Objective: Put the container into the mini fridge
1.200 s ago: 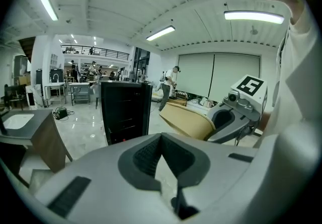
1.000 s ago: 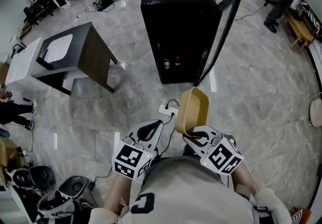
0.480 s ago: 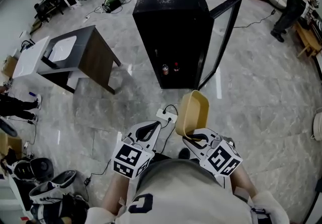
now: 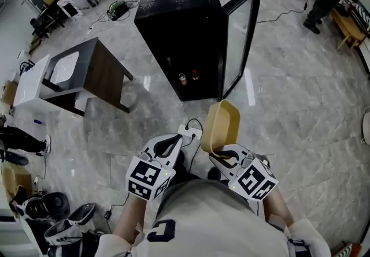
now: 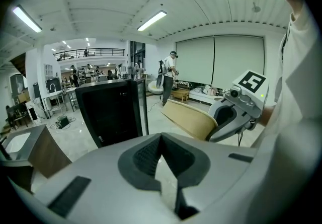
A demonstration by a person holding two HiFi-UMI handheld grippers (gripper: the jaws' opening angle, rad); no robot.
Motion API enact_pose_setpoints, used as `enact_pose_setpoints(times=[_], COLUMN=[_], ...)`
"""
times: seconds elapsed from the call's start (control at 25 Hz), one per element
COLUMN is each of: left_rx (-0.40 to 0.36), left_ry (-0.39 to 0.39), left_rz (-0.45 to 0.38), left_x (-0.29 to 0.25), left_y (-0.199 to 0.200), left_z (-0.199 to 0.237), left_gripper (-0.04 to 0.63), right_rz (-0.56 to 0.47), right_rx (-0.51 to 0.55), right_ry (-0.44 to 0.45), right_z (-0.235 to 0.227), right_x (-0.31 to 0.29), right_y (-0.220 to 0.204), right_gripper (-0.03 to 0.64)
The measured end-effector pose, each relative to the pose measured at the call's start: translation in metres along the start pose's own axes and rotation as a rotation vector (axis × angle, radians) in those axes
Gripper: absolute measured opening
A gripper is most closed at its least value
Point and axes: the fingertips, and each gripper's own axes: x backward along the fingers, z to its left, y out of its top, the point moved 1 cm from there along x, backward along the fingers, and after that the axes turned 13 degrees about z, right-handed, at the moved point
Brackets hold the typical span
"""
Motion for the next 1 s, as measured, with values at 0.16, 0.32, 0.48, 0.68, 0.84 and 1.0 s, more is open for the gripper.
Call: enact_pose_setpoints(times=[0.16,0.32,0.48,0.68,0.84,1.0], left_rx=[-0.022,-0.006,0.01,-0.007,0.011,0.035], left_ry=[-0.005,-0.022,-0.028,-0.022,-0.029,-0.048], left_rz=[-0.007,-0.023,-0.028,-0.021,-0.033,-0.03], left_x=[-0.009,-0.009,-0.009,-0.003,-0.002,-0.002], left_y=[0.0,-0.002,-0.009,-0.012,-0.011,-0.018], left_z=[0.008,0.025,0.056,0.098,0.133,0.168], left_gripper=[0.055,0.055,0.055,0.055,0.055,0.055], right_rz=[0.024,0.05,0.073,0.111,0.141,0.176], right_rx=[-0.007,-0.006,-0.008,-0.006,-0.01,0.008], right_ry=[-0.027,-0.041,-0.047,-0.046,-0.066,-0.078], right_z=[-0.006,-0.012,-0.018,-0.024,-0.032,-0.032], right_x=[-0.004,-0.012,-0.033,-0.063,-0.081,-0.103], right_y=[-0.001,0.008,0.024,0.053,0.075,0.095], right_gripper=[0.031,0.031,0.031,0.031,0.031,0.031])
